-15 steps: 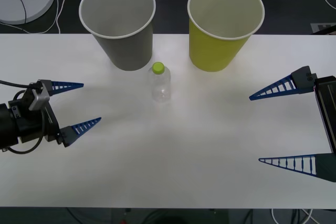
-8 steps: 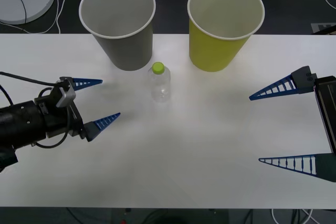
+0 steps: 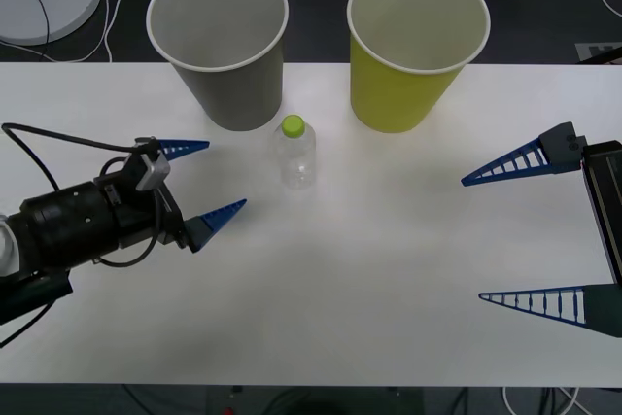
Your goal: Put the can into the green bin and the plastic bottle into the gray bin
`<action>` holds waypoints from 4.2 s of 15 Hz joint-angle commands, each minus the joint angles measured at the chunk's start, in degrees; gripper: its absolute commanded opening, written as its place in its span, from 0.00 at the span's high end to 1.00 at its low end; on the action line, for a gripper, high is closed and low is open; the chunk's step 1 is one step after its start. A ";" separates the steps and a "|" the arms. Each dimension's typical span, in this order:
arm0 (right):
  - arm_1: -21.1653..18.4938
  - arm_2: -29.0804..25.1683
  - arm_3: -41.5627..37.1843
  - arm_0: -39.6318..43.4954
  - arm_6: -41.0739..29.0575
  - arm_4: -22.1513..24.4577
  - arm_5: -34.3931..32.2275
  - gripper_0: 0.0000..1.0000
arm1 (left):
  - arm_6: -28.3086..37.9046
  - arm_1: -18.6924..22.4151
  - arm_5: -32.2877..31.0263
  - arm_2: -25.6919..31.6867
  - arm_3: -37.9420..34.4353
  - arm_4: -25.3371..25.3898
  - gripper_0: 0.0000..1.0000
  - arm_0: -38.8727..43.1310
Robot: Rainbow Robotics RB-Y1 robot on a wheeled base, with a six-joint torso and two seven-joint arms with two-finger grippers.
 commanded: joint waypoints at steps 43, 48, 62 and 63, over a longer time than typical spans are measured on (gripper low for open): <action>0.00 0.00 0.00 0.00 0.00 0.00 0.00 0.00 | 11.87 -12.96 6.68 -9.28 9.67 -22.38 0.00 -13.50; 0.00 0.00 0.00 0.00 0.00 0.00 0.00 0.00 | 12.39 -14.37 6.68 -9.28 9.67 -23.52 0.00 -13.59; 0.00 0.00 0.00 0.00 0.00 0.00 0.00 0.00 | 14.33 -15.07 7.91 -10.77 13.28 -26.24 0.00 -17.46; 0.00 0.00 0.00 0.00 0.00 0.00 0.00 0.00 | 14.42 -15.25 8.00 -11.04 13.28 -26.86 0.00 -17.46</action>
